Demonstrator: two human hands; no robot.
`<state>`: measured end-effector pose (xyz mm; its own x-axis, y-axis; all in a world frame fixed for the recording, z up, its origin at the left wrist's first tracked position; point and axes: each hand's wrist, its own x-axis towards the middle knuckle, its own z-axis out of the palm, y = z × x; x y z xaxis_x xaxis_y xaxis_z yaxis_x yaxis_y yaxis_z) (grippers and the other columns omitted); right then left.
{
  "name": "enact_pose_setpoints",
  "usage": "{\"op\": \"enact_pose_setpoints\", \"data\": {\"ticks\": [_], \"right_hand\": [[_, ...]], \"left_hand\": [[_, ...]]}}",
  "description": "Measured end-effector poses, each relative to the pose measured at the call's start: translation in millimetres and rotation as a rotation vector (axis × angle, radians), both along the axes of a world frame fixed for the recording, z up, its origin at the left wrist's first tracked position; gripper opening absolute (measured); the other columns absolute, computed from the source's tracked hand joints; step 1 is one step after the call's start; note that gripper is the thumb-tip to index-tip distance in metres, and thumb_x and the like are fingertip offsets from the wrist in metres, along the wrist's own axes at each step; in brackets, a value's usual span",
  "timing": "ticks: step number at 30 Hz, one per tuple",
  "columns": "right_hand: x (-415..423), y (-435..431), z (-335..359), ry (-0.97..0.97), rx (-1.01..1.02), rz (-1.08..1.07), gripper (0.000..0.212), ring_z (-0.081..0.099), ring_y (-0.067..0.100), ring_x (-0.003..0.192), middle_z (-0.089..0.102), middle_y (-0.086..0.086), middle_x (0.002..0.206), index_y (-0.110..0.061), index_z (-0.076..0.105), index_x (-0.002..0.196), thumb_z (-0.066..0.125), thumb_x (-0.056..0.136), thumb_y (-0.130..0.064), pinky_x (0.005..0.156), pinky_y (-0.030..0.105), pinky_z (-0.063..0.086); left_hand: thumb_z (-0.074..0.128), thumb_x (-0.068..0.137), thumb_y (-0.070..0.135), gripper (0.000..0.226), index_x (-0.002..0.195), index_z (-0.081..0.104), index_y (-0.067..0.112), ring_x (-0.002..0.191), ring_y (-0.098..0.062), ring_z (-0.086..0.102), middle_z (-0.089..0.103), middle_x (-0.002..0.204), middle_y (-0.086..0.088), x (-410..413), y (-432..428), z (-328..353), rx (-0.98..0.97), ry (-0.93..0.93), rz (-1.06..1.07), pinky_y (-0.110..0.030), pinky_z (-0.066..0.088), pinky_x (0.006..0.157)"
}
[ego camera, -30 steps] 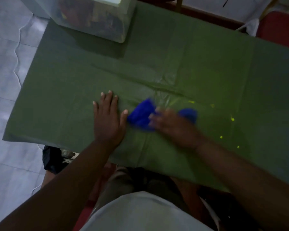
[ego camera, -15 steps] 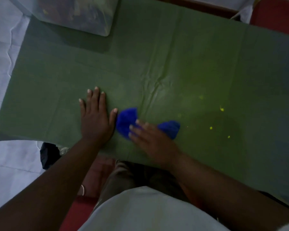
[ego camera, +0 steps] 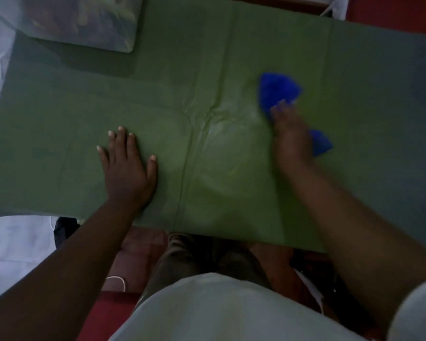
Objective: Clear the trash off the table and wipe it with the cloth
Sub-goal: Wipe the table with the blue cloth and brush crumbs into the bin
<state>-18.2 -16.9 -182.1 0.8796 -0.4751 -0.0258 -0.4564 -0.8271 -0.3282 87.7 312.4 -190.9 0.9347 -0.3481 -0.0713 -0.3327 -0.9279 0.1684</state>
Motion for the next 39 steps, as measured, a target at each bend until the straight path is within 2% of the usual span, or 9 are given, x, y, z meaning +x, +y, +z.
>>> {"op": "enact_pose_setpoints", "data": {"ticks": [4, 7, 11, 17, 20, 27, 30, 35, 39], "right_hand": [[-56.6, 131.2, -6.2, -0.138, 0.058, 0.646, 0.039, 0.044, 0.037, 0.133, 0.052, 0.015, 0.141, -0.005, 0.058, 0.131, 0.038, 0.097, -0.008, 0.117, 0.042, 0.022], [-79.7, 108.9, -4.0, -0.02, 0.104, 0.89, 0.041, 0.039, 0.03, 0.138, 0.051, 0.013, 0.142, -0.007, 0.06, 0.129, 0.028, 0.105, -0.017, 0.117, 0.042, 0.026], [-54.6, -20.1, 8.2, 0.03, -0.072, 0.541, 0.047, 0.027, -0.012, 0.134, 0.041, 0.002, 0.151, -0.016, 0.05, 0.139, 0.036, 0.1, -0.038, 0.119, 0.02, 0.016], [-28.1, -100.9, 4.1, 0.044, 0.011, -0.202, 0.054, 0.018, 0.033, 0.147, 0.033, 0.017, 0.154, -0.005, 0.041, 0.144, 0.041, 0.091, 0.007, 0.12, 0.031, 0.01], [-32.5, -18.7, -8.1, -0.004, 0.03, -0.1, 0.049, 0.018, 0.021, 0.146, 0.028, 0.012, 0.157, -0.009, 0.037, 0.147, 0.032, 0.099, 0.0, 0.111, 0.006, -0.002], [-107.8, 72.0, -0.7, 0.036, 0.099, 0.75, 0.039, 0.04, 0.037, 0.136, 0.05, 0.015, 0.143, -0.004, 0.057, 0.131, 0.031, 0.103, -0.013, 0.118, 0.041, 0.022], [-104.6, -21.8, -4.4, 0.059, 0.019, 0.452, 0.046, 0.038, 0.04, 0.136, 0.047, 0.017, 0.144, -0.006, 0.053, 0.134, 0.023, 0.107, -0.027, 0.12, 0.028, 0.005], [-106.6, -123.9, 1.0, 0.018, -0.011, -0.147, 0.058, 0.032, 0.041, 0.14, 0.045, 0.021, 0.145, -0.005, 0.052, 0.135, 0.046, 0.08, 0.012, 0.117, 0.035, 0.022], [-109.0, -48.1, -9.7, -0.063, -0.058, -0.122, 0.055, 0.033, 0.04, 0.139, 0.047, 0.022, 0.143, 0.001, 0.051, 0.135, 0.041, 0.082, 0.011, 0.117, 0.04, 0.019]], "left_hand": [[0.038, 0.092, 0.032, 0.06, 0.143, 0.037, 0.0, 0.148, -0.035, 0.013, 0.024, 0.157, -0.019, -14.4, -37.6, 8.1, -0.15, 0.014, -0.086, -0.054, 0.008, 0.119], [0.031, 0.097, 0.039, 0.061, 0.145, 0.035, 0.002, 0.149, -0.031, 0.013, 0.024, 0.158, -0.016, -28.9, -56.0, 5.4, -0.183, 0.047, -0.176, -0.053, 0.01, 0.12], [0.027, 0.099, 0.047, 0.066, 0.147, 0.033, 0.002, 0.15, -0.03, 0.011, 0.022, 0.159, -0.014, -32.5, -52.6, -1.8, -0.104, 0.029, -0.208, -0.05, 0.006, 0.121], [0.029, 0.098, 0.053, 0.072, 0.147, 0.03, 0.001, 0.15, -0.031, 0.009, 0.019, 0.16, -0.015, -35.1, -56.7, -2.0, -0.012, 0.018, -0.219, -0.052, 0.006, 0.12], [0.029, 0.097, 0.052, 0.07, 0.145, 0.033, 0.001, 0.149, -0.03, 0.012, 0.023, 0.159, -0.014, -34.9, -57.4, 0.6, -0.021, 0.01, -0.198, -0.052, 0.006, 0.12], [0.035, 0.095, 0.05, 0.066, 0.138, 0.042, 0.0, 0.147, -0.037, 0.017, 0.03, 0.153, -0.021, -38.6, -89.7, 10.9, -0.114, 0.02, -0.209, -0.056, 0.008, 0.119], [0.036, 0.093, 0.055, 0.075, 0.146, 0.033, 0.002, 0.149, -0.034, 0.009, 0.019, 0.159, -0.018, -52.2, -106.0, 9.2, -0.064, 0.052, -0.395, -0.056, 0.005, 0.119], [0.034, 0.094, 0.059, 0.079, 0.151, 0.024, 0.005, 0.15, -0.03, 0.005, 0.013, 0.162, -0.013, -72.0, -128.4, 4.7, 0.039, 0.065, -0.516, -0.055, 0.007, 0.12], [0.035, 0.094, 0.058, 0.079, 0.152, 0.022, 0.006, 0.15, -0.029, 0.005, 0.012, 0.162, -0.012, -74.9, -130.7, 0.2, 0.051, 0.072, -0.497, -0.054, 0.007, 0.12]]}}
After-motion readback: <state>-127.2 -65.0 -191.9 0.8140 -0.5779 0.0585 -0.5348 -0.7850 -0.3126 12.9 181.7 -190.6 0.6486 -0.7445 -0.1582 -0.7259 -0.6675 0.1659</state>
